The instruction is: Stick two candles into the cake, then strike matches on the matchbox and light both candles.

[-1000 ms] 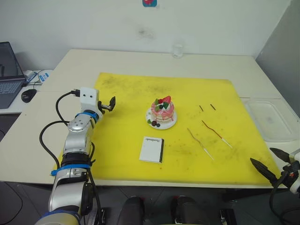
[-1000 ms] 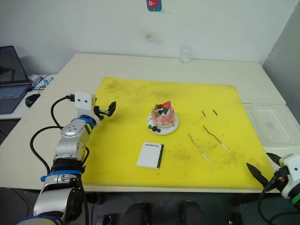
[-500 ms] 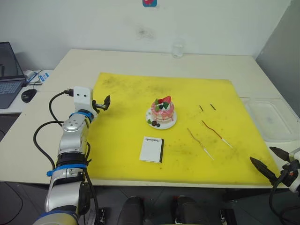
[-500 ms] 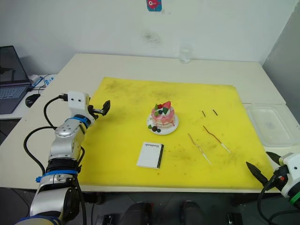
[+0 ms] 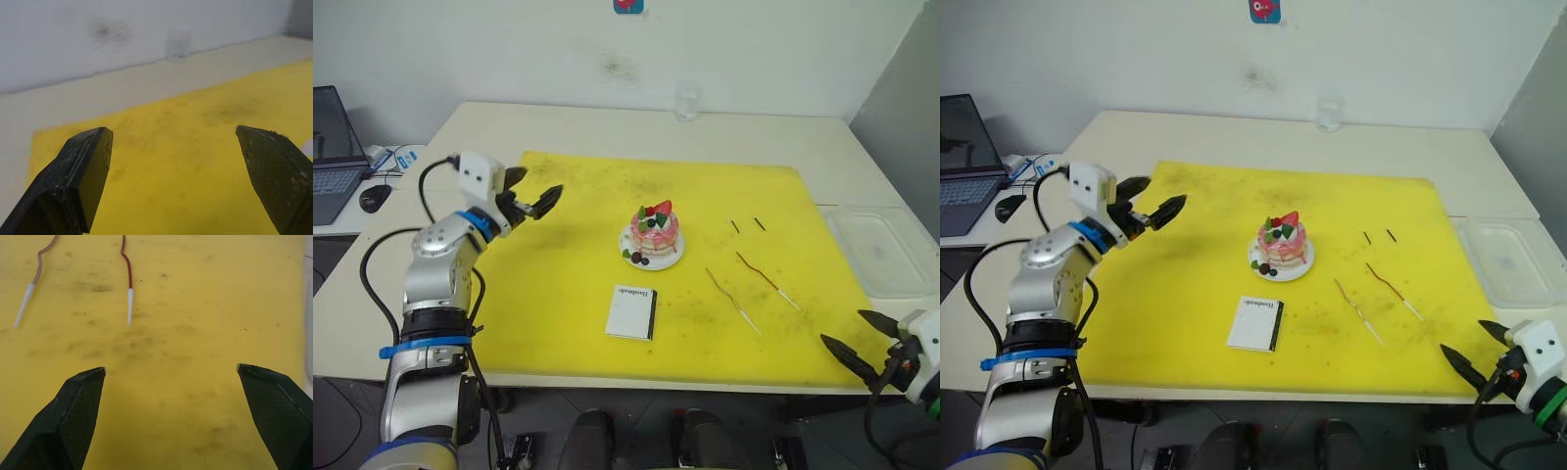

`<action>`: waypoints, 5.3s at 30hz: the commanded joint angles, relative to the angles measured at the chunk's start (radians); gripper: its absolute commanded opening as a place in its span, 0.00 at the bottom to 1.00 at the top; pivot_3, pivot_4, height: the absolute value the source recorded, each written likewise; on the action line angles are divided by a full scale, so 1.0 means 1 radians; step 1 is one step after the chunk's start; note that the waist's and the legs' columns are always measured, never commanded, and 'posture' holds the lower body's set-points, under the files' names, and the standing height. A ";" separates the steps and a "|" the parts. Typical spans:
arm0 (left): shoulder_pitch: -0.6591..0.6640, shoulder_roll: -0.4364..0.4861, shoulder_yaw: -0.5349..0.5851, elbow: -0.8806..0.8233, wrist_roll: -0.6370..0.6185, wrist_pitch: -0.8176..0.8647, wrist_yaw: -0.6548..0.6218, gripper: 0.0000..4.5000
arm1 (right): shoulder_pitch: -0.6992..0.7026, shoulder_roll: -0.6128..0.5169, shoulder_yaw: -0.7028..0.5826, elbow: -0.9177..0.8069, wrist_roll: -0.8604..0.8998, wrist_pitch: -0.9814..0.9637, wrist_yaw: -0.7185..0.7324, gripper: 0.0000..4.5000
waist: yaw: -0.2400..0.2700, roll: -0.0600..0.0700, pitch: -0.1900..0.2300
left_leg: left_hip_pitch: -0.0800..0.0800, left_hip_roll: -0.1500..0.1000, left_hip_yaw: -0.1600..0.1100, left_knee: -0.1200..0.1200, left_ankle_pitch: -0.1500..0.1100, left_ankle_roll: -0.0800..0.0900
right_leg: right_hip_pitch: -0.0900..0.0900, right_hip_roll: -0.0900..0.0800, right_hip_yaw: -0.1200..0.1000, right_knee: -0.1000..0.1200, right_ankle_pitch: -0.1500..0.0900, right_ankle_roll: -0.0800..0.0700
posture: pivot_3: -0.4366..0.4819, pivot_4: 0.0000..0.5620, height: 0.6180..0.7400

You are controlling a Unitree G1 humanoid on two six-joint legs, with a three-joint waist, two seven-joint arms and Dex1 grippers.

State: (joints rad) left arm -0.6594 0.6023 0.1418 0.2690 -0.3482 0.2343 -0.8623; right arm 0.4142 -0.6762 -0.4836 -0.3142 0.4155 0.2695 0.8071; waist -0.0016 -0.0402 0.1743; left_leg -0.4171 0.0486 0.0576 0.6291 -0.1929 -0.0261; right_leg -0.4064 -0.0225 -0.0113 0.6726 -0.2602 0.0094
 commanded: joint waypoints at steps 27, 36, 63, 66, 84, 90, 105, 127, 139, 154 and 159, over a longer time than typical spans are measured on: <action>0.024 -0.031 -0.270 -0.454 -0.094 0.183 -0.231 1.00 | -0.215 0.003 0.206 -0.014 -0.057 0.147 -0.094 0.00 | -0.001 0.001 0.000 | 0.001 -0.001 -0.002 0.001 0.000 0.000 | 0.000 0.002 0.001 0.001 -0.001 -0.002 | 0.48 0.27 1.00; 0.097 -0.068 -0.270 -0.531 -0.137 0.247 -0.180 1.00 | -0.302 0.041 0.160 -0.159 0.058 0.250 -0.171 0.00 | 0.000 0.001 0.000 | 0.001 -0.001 -0.003 0.000 0.000 0.000 | 0.000 0.002 0.001 0.002 -0.001 -0.002 | 0.48 0.27 1.00; -0.095 -0.502 -0.026 -0.370 -0.451 0.492 0.326 0.45 | -0.868 0.347 0.479 -0.117 0.059 0.178 -0.341 0.00 | -0.001 0.001 0.000 | -0.001 -0.002 -0.004 0.001 0.000 0.000 | 0.000 0.004 0.000 0.001 -0.001 0.000 | 0.48 0.27 1.00; -0.098 -0.506 -0.023 -0.361 -0.452 0.486 0.332 0.45 | -0.879 0.352 0.482 -0.114 0.057 0.174 -0.342 0.00 | -0.001 0.001 0.000 | -0.001 -0.002 -0.004 0.001 0.000 0.000 | 0.000 0.004 0.001 0.002 -0.001 0.000 | 0.48 0.27 1.00; -0.092 -0.511 -0.027 -0.368 -0.473 0.480 0.316 0.07 | -0.877 0.356 0.491 -0.133 0.066 0.189 -0.349 0.00 | -0.001 0.001 0.000 | -0.001 -0.002 -0.004 0.000 0.000 0.000 | 0.000 0.004 0.001 0.001 -0.001 0.000 | 0.48 0.27 1.00; -0.085 -0.511 -0.029 -0.378 -0.481 0.484 0.322 0.00 | -0.868 0.355 0.494 -0.140 0.073 0.200 -0.348 0.00 | -0.001 0.001 0.000 | -0.001 -0.002 -0.004 0.000 0.000 0.000 | 0.000 0.004 0.001 0.001 -0.001 0.000 | 0.48 0.27 1.00; -0.140 -0.283 0.061 -0.238 -0.468 0.538 0.280 0.00 | -0.871 0.290 0.571 -0.109 -0.065 0.167 -0.314 0.85 | -0.006 0.001 0.000 | -0.001 -0.002 -0.003 0.000 0.000 0.000 | -0.001 0.004 0.000 0.000 -0.001 0.000 | 0.48 0.27 1.00; -0.009 -0.283 -0.006 -0.129 -0.250 0.310 0.196 0.00 | -0.923 0.321 0.702 -0.050 -0.204 0.254 -0.307 0.92 | -0.001 0.001 0.001 | -0.006 -0.001 -0.003 0.000 0.000 0.000 | -0.004 0.001 0.000 0.000 -0.001 -0.001 | 0.48 0.27 1.00; -0.003 -0.346 -0.003 -0.045 -0.259 0.319 0.182 0.00 | -0.891 0.317 0.683 -0.087 -0.217 0.265 -0.324 0.92 | -0.002 0.001 0.001 | -0.006 -0.001 -0.003 0.000 0.000 0.000 | -0.005 0.003 0.000 0.000 -0.001 -0.001 | 0.48 0.27 1.00; 0.018 -0.360 -0.020 -0.037 -0.220 0.275 0.164 0.00 | -0.881 0.313 0.665 -0.095 -0.220 0.263 -0.329 0.92 | -0.002 0.001 0.001 | -0.006 -0.001 -0.004 -0.001 0.000 0.000 | -0.005 0.003 -0.001 0.000 -0.001 -0.001 | 0.48 0.27 1.00; 0.043 -0.371 -0.056 -0.063 -0.179 0.215 0.149 0.00 | -0.879 0.310 0.663 -0.095 -0.219 0.262 -0.328 0.92 | -0.002 0.001 0.001 | -0.006 -0.001 -0.003 -0.001 0.000 0.000 | -0.005 0.002 0.000 0.000 -0.001 -0.001 | 0.48 0.27 1.00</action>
State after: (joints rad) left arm -0.6101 0.2375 0.0966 0.2458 -0.5386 0.4833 -0.6976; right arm -0.4576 -0.3638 0.2059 -0.3697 0.1975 0.5402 0.4804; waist -0.0034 -0.0396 0.1749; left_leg -0.4230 0.0479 0.0541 0.6284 -0.1929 -0.0258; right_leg -0.4110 -0.0201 -0.0119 0.6722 -0.2614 0.0087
